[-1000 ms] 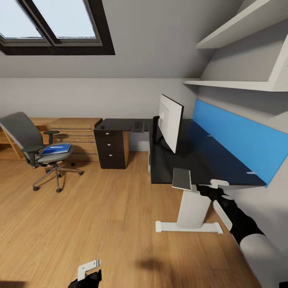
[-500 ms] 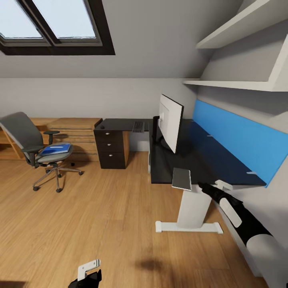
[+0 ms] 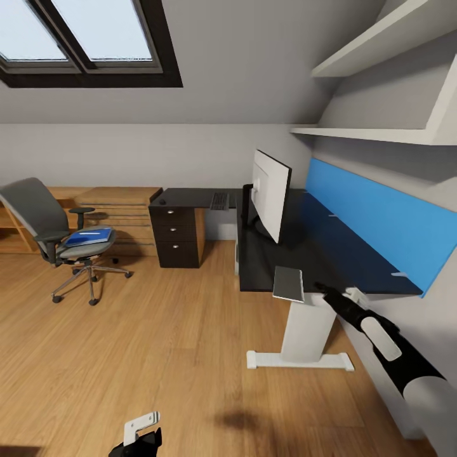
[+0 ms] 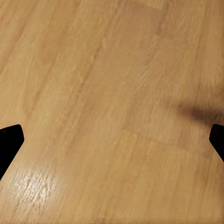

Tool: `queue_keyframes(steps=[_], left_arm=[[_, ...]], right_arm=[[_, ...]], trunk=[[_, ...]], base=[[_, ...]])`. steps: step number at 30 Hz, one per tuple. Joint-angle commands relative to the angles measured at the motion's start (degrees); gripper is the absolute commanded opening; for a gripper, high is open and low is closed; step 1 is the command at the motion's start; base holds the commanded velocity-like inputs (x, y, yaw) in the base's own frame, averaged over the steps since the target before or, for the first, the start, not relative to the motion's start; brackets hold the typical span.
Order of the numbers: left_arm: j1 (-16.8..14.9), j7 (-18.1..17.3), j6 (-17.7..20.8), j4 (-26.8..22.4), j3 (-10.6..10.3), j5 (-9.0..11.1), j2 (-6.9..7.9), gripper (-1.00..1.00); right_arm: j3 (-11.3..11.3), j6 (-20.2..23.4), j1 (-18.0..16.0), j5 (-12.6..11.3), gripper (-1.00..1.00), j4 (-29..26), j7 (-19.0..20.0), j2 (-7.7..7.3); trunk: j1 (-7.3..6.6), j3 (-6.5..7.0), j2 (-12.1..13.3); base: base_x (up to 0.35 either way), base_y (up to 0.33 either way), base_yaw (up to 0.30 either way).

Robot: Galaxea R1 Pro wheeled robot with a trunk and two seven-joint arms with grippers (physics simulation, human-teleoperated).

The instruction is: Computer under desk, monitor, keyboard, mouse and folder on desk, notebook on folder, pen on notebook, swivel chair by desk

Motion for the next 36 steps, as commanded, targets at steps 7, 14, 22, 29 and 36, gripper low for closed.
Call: queue_keyframes(steps=[7, 14, 22, 29, 36], left_arm=[[-0.04, 0.53, 0.19, -0.12, -0.43, 0.27, 0.03, 1.0], [-0.04, 0.47, 0.19, -0.22, -0.51, 0.26, -0.1, 1.0], [-0.04, 0.45, 0.19, -0.27, -0.51, 0.26, -0.79, 1.0], [-0.04, 0.41, 0.22, -0.22, -0.51, 0.26, -1.16, 1.0], [-0.04, 0.36, 0.2, -0.28, -0.44, 0.26, -1.2, 1.0]], right_arm=[[0.12, 0.12, 0.09, -7.35, 1.0, 2.62, 5.99, -0.75], [0.07, 0.59, 0.12, -15.41, 1.0, 4.84, 9.99, -1.1], [-2.19, 0.61, 0.12, -22.77, 1.0, 5.59, 10.86, -2.26], [-6.09, 0.73, 0.12, -23.94, 1.0, 6.55, 10.87, -2.67], [-6.95, 0.63, 0.17, -23.53, 1.0, 9.21, 11.05, -2.45]], trunk=[[0.0, -0.06, -0.03], [0.0, -0.06, -0.03], [0.0, -0.06, -0.03], [0.0, -0.06, -0.03], [0.44, -0.42, -0.83]], base=[[0.0, 0.0, 0.0], [0.0, 0.0, 0.0], [0.0, 0.0, 0.0], [0.0, 0.0, 0.0], [0.0, 0.0, 0.0]])
